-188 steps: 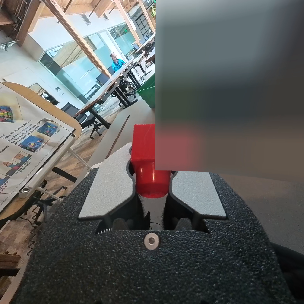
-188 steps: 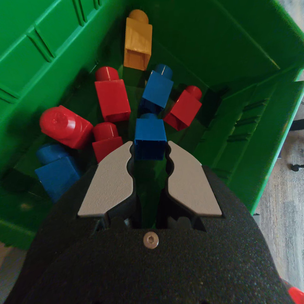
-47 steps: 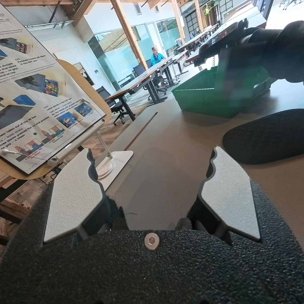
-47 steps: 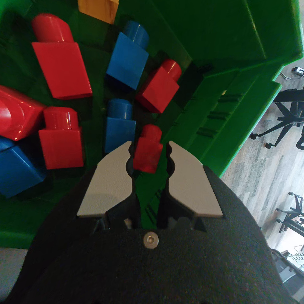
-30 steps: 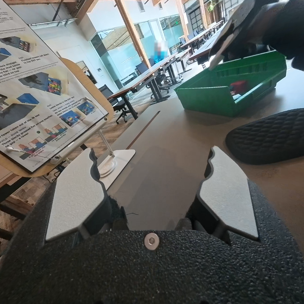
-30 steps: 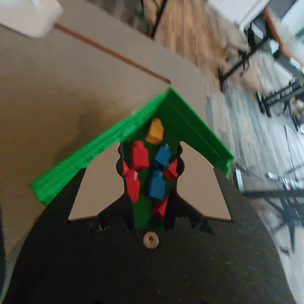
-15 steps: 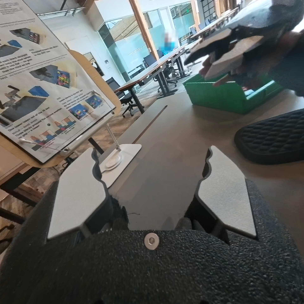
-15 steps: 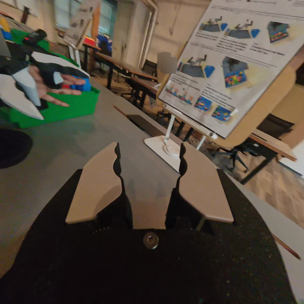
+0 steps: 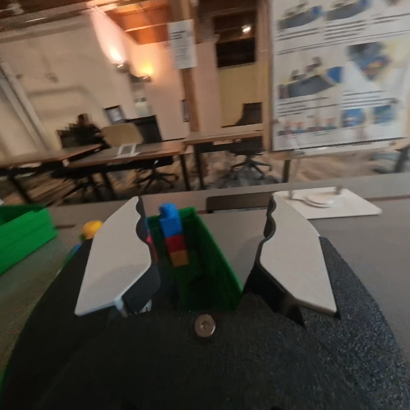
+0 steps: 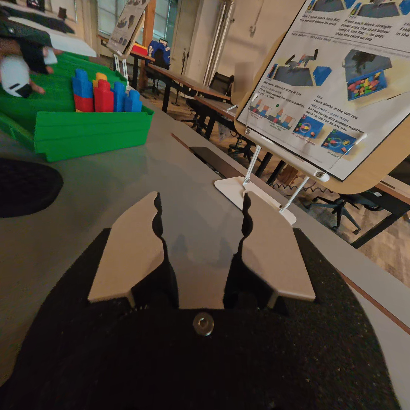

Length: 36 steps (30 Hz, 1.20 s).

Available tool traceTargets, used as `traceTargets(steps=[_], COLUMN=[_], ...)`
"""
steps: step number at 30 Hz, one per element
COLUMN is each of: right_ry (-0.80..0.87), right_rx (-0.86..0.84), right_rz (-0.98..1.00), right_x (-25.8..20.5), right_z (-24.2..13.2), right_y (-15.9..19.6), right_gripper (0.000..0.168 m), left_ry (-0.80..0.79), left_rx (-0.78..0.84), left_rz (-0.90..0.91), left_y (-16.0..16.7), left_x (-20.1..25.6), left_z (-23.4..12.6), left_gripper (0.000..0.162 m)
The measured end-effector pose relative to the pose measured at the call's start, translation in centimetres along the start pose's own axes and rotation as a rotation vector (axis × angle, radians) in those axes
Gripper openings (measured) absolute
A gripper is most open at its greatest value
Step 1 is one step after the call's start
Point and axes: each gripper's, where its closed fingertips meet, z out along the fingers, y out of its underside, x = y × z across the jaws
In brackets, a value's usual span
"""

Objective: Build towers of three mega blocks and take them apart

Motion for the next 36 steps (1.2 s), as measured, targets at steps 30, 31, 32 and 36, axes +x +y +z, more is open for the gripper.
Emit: traceTargets(steps=[30, 31, 32, 36], right_ry=[0.013, 0.013, 0.011, 0.010], right_rx=[0.010, 0.010, 0.009, 0.000], right_rz=[0.024, 0.025, 0.025, 0.025], right_x=[0.7, 0.7, 0.7, 0.7], right_z=[-0.8, -0.8, -0.8, -0.7], right_y=[0.4, 0.5, 0.5, 0.7], right_gripper=[0.070, 0.070, 0.070, 0.070], left_ry=[-0.330, -0.335, -0.339, -0.354], left_rx=[-0.526, -0.528, -0.528, -0.532], left_rz=[-0.009, -0.011, -0.012, -0.004], left_y=[13.9, 14.0, 14.0, 14.1], left_x=[-10.4, -10.5, -10.7, -11.0], left_z=[4.6, 4.8, 5.0, 5.5], left_gripper=[0.071, 0.070, 0.069, 0.064])
